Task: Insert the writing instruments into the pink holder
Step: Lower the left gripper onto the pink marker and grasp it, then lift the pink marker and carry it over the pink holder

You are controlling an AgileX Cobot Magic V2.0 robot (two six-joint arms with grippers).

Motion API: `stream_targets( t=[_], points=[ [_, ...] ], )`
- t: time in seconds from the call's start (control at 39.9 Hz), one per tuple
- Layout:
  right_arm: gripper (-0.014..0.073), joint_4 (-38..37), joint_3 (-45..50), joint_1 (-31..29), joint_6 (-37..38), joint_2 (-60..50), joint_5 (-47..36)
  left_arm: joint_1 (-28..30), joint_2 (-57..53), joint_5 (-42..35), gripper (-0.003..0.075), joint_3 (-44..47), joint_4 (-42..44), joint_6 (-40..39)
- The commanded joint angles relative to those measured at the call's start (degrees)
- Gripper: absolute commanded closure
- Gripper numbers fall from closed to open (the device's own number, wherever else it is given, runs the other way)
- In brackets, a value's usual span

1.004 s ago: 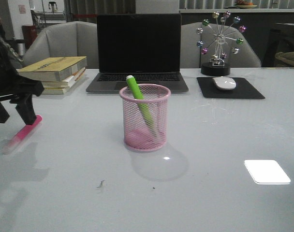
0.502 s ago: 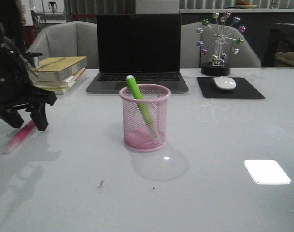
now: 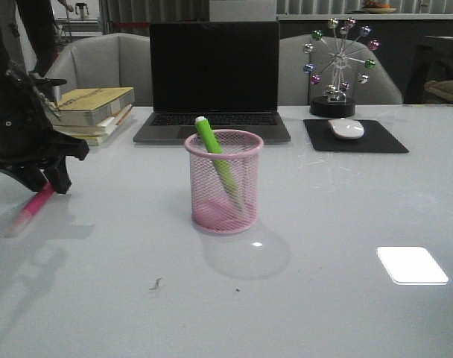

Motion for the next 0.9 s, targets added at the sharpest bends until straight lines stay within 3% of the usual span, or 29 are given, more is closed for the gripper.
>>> stream_targets(
  t=[0.0, 0.35, 0.58, 0.88],
  points=[
    [0.0233, 0.14, -1.54, -0.48, -0.18, -0.69, -3.22, -0.32, -0.17, 3.57, 0.0623, 0.13, -1.80, -0.65],
    [0.0233, 0.14, -1.54, -0.48, -0.18, -0.69, -3.22, -0.40, -7.38, 1.17, 0.0622, 0.13, -3.01, -0.65],
    [0.0233, 0.14, -1.54, -0.48, -0.18, -0.69, -3.22, -3.49, -18.92, -8.70, 0.0621, 0.13, -3.01, -0.65],
    [0.0233, 0.14, -1.54, -0.48, -0.18, -0.69, -3.10, -14.09, -25.90, -24.11, 0.0621, 0.71, -3.12, -0.65]
  ],
)
